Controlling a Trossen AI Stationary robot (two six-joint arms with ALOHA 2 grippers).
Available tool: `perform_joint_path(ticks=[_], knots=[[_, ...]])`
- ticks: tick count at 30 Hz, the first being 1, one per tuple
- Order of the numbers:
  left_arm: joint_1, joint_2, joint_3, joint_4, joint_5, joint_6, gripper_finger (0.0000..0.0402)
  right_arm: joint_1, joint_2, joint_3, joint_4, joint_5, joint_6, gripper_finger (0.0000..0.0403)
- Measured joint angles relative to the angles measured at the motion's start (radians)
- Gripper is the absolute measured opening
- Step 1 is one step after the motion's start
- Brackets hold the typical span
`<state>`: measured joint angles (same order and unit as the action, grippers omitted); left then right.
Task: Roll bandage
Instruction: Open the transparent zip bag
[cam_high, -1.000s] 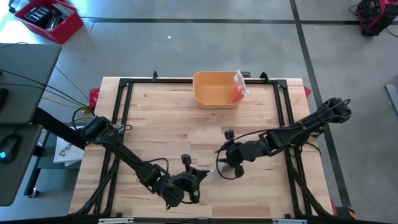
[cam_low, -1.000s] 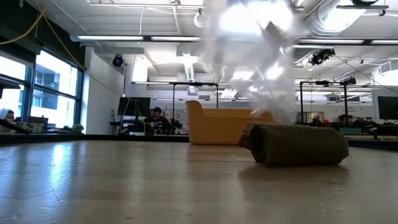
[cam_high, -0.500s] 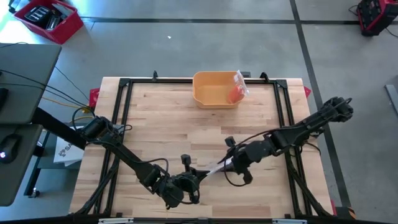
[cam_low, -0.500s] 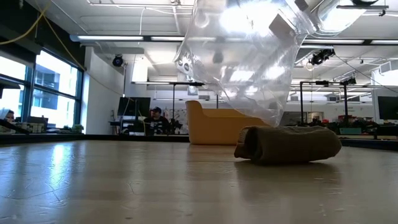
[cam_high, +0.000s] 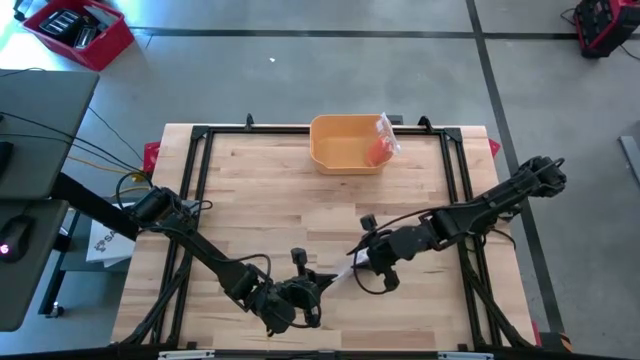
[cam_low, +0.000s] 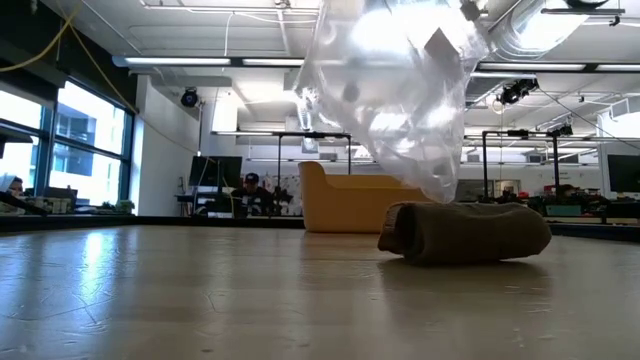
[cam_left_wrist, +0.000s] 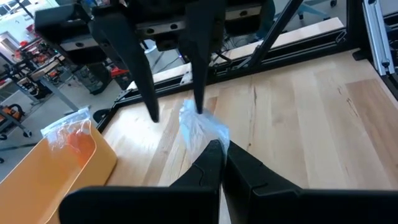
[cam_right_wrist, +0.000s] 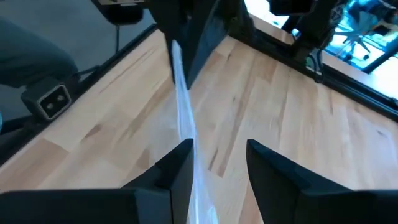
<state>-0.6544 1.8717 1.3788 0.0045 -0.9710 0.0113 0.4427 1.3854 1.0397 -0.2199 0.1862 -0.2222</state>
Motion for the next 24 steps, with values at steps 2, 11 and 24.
perform_joint_path(ticks=[2, 11, 24], knots=[[0.0, 0.0, 0.0, 0.0, 0.0, 0.0, 0.0, 0.0, 0.01, 0.0, -0.001, 0.004, 0.0, 0.0137], [0.0, 0.0, 0.0, 0.002, 0.02, 0.0, 0.0, 0.0, 0.056, 0.0, -0.004, 0.122, -0.047, 0.0111], [0.009, -0.078, 0.0, -0.147, -0.05, -0.163, 0.0035, 0.018, 0.043, 0.01, -0.057, 0.37, -0.031, 0.0002]])
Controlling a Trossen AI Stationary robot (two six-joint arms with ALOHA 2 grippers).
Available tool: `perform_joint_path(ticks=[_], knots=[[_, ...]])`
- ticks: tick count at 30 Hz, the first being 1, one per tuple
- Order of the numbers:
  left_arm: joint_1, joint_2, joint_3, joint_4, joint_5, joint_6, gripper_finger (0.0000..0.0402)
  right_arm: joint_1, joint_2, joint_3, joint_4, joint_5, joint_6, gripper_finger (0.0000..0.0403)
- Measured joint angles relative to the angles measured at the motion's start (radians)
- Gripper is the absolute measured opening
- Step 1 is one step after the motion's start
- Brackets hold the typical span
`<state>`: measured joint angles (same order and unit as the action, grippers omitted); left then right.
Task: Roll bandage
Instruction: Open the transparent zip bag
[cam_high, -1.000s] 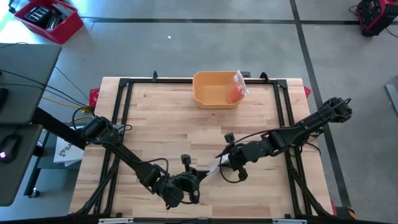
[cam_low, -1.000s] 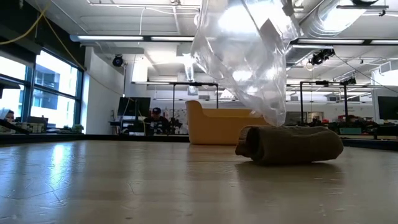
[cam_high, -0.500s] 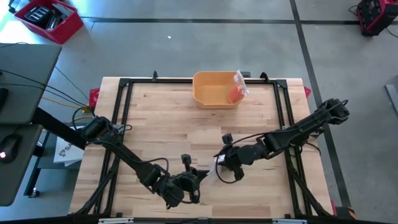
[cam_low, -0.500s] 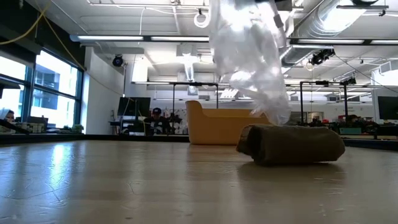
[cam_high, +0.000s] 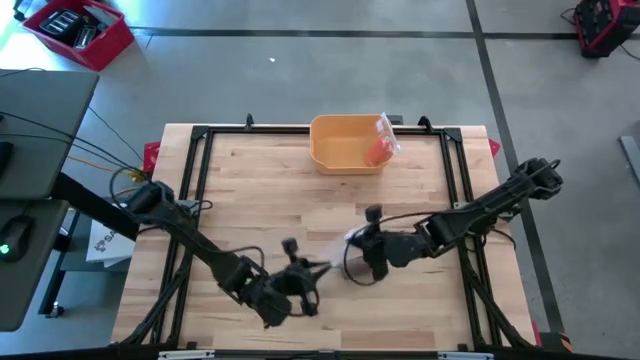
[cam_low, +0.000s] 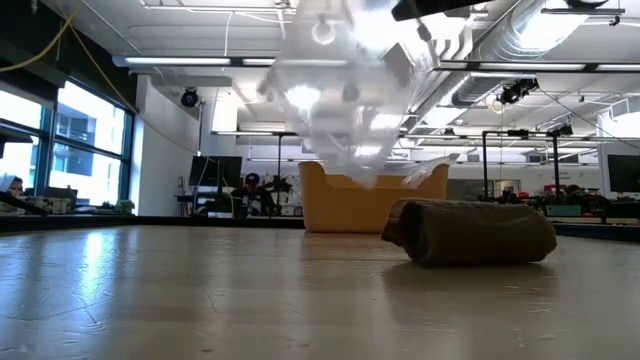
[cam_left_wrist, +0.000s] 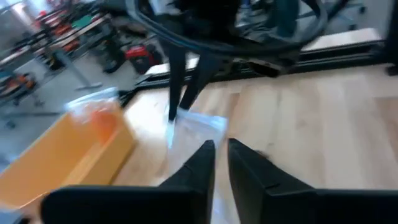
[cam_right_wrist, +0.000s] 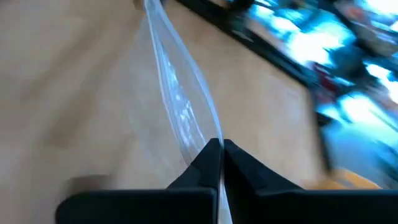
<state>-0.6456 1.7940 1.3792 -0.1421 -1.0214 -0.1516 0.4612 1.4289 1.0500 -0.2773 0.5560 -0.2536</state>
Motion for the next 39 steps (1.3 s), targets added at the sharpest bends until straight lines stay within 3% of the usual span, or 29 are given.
perform_joint_path(ticks=[5, 7, 8, 12, 13, 17, 22, 24, 30, 39], knots=[[0.013, -0.112, 0.001, -0.223, -0.103, -0.144, 0.0083, 0.012, -0.002, 0.036, -0.023, 0.465, 0.055, 0.0001], [0.018, -0.143, 0.001, -0.255, -0.145, -0.172, 0.0094, 0.017, -0.002, 0.035, -0.02, 0.546, 0.015, 0.0001], [0.018, -0.151, 0.001, -0.255, -0.169, -0.176, 0.0097, 0.016, -0.002, 0.032, -0.024, 0.523, 0.006, 0.0001], [0.026, -0.133, 0.002, -0.186, -0.205, -0.102, 0.0096, -0.036, -0.001, 0.004, -0.077, 0.073, 0.043, 0.0001], [0.03, -0.12, 0.002, -0.16, -0.197, -0.076, 0.0095, -0.043, 0.003, -0.006, -0.074, 0.04, 0.063, 0.0], [0.046, -0.055, 0.001, -0.043, -0.167, 0.035, 0.0091, -0.05, 0.008, -0.019, -0.068, 0.078, 0.074, 0.0], [0.074, 0.002, 0.0, 0.139, -0.159, 0.166, 0.0097, -0.071, 0.009, -0.019, -0.063, 0.027, 0.097, 0.0], [0.093, 0.007, 0.0, 0.172, -0.1, 0.177, 0.0103, -0.076, 0.009, -0.019, -0.063, -0.001, 0.097, 0.0], [0.176, 0.008, 0.0, 0.128, 0.151, 0.101, 0.0121, -0.075, 0.009, -0.019, -0.062, -0.045, 0.097, 0.0], [0.223, 0.008, 0.002, 0.017, 0.264, 0.077, 0.0124, -0.076, 0.011, -0.019, -0.066, -0.079, 0.118, 0.0]])
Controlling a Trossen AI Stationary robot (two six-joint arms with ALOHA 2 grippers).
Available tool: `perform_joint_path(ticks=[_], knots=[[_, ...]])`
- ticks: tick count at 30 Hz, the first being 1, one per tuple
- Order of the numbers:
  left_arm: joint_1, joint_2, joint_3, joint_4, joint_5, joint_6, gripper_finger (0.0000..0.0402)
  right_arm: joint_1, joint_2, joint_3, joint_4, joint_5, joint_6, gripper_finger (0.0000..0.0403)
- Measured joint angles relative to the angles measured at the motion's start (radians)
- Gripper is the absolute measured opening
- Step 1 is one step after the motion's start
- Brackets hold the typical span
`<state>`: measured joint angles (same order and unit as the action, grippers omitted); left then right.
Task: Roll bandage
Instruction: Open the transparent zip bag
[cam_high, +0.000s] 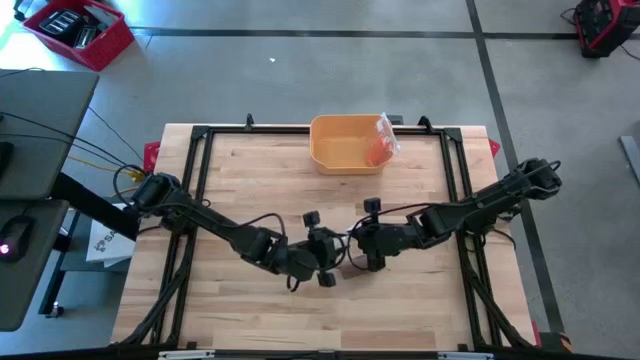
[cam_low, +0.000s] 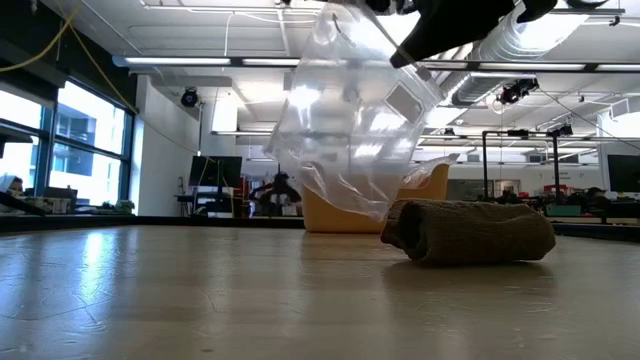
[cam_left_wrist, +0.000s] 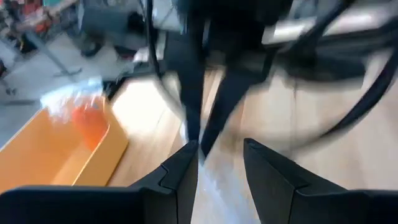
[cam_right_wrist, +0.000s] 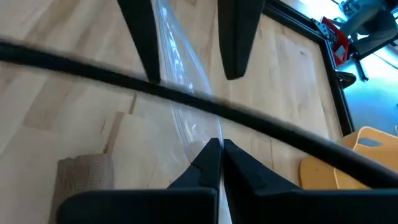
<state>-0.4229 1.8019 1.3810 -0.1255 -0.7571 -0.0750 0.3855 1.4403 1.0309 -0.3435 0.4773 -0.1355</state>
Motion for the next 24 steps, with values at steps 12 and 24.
perform_joint_path(ticks=[12, 24], knots=[[-0.013, 0.002, -0.004, -0.153, -0.061, -0.097, 0.0124, 0.029, -0.027, 0.029, -0.023, -0.024, -0.001, 0.0], [-0.017, 0.002, -0.003, -0.247, -0.053, -0.202, 0.0087, 0.049, -0.061, 0.029, -0.03, -0.027, -0.003, 0.0]])
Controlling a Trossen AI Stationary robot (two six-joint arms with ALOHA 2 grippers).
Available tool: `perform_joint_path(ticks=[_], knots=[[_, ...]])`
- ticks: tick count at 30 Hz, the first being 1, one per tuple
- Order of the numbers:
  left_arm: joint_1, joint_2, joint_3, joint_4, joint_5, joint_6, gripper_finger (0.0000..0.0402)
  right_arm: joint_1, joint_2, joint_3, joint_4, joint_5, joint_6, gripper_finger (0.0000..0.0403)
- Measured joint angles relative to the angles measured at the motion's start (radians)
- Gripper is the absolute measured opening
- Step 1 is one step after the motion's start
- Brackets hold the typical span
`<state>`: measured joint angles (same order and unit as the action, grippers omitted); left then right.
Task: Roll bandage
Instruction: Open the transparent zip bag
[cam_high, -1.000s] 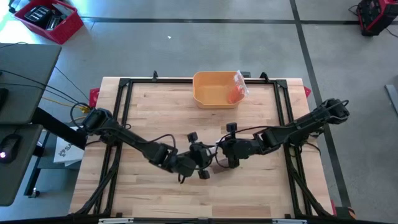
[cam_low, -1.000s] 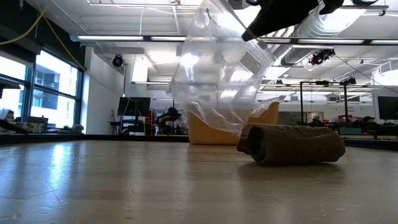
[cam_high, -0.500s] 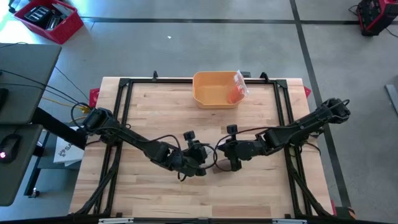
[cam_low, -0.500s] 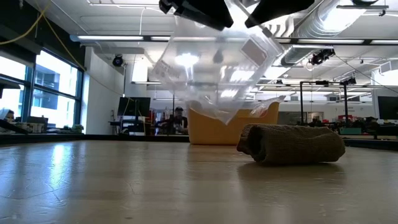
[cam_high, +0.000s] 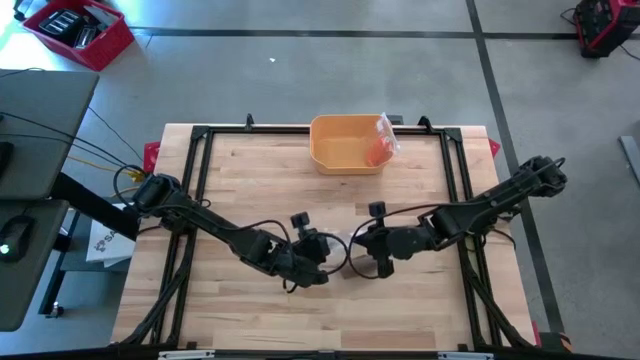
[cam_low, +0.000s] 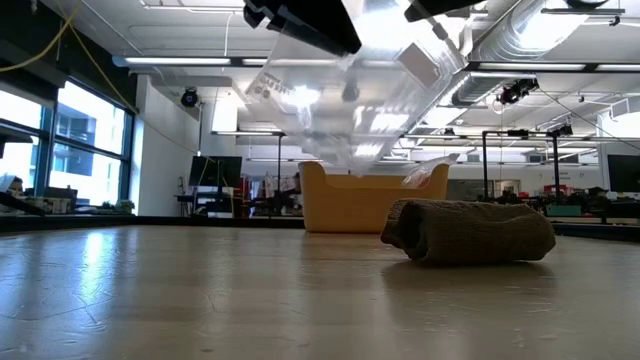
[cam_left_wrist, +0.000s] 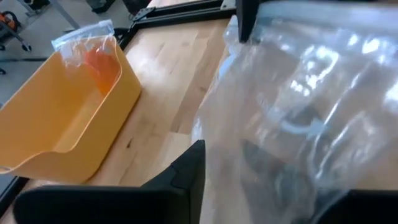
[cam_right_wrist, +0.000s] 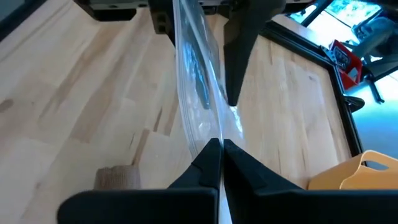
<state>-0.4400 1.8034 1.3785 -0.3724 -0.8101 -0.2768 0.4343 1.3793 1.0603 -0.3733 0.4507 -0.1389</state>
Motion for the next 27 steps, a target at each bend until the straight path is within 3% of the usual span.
perform_joint_path(ticks=[11, 14, 17, 22, 25, 27], knots=[[-0.005, 0.0, -0.003, -0.007, 0.025, 0.0, 0.0019, -0.002, 0.0, 0.0, -0.009, -0.082, 0.014, 0.0], [-0.013, 0.0, 0.022, -0.062, 0.089, 0.03, 0.0023, -0.016, 0.007, 0.0, -0.028, -0.082, 0.046, 0.0], [-0.021, -0.002, 0.075, -0.224, 0.087, -0.017, 0.0051, -0.035, 0.021, 0.0, -0.064, -0.061, 0.076, 0.0], [-0.019, -0.003, 0.162, -0.465, -0.079, -0.169, 0.0104, -0.062, 0.047, -0.001, -0.087, 0.049, 0.153, 0.0], [-0.019, -0.004, 0.176, -0.41, -0.225, -0.179, 0.0119, -0.078, 0.055, -0.001, -0.099, 0.109, 0.212, 0.0], [-0.018, -0.003, 0.171, -0.308, -0.248, -0.085, 0.0121, -0.085, 0.056, -0.001, -0.102, 0.106, 0.211, 0.0]])
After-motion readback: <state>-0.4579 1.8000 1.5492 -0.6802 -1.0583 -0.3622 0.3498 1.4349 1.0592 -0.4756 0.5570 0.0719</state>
